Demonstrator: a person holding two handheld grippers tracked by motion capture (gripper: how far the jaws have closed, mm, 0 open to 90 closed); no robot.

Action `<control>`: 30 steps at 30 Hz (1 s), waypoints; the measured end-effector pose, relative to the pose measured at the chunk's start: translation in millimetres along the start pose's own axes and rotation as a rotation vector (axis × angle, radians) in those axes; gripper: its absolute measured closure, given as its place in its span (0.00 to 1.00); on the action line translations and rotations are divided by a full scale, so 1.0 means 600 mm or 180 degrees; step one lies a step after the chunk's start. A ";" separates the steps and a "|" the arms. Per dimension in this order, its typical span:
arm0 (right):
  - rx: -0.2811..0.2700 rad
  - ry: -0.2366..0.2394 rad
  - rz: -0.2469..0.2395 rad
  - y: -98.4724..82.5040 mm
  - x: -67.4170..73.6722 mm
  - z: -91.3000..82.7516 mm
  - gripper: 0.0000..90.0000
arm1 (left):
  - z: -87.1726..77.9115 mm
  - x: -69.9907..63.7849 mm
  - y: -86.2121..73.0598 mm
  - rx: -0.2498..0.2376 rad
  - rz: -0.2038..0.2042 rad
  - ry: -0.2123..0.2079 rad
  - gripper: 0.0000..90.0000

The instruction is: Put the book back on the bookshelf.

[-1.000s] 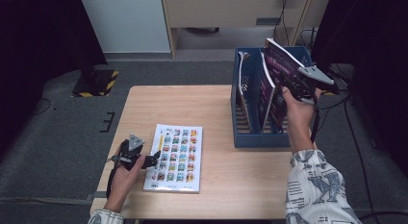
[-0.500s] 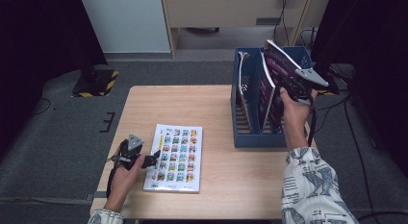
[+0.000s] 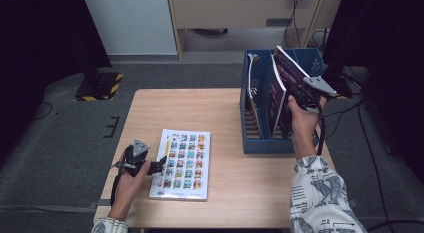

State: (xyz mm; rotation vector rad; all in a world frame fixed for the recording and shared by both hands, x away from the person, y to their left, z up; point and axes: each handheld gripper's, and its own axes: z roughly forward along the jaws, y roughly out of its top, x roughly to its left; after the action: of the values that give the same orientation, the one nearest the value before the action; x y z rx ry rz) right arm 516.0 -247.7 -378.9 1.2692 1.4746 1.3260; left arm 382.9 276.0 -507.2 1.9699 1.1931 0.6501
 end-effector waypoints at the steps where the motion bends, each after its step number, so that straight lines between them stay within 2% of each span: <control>1: 0.0004 -0.0005 -0.0007 -0.001 0.000 0.001 0.93 | 0.000 0.000 0.000 0.0002 -0.0001 -0.0001 0.05; 30: 0.0097 0.0055 -0.0013 -0.035 -0.006 0.001 0.93 | -0.001 0.001 0.001 0.0002 0.0005 0.0008 0.05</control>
State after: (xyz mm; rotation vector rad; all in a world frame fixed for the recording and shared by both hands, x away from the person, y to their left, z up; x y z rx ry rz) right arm 513.7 -250.3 -400.0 1.2765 1.5137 1.3196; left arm 383.1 276.4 -506.6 1.9711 1.1935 0.6531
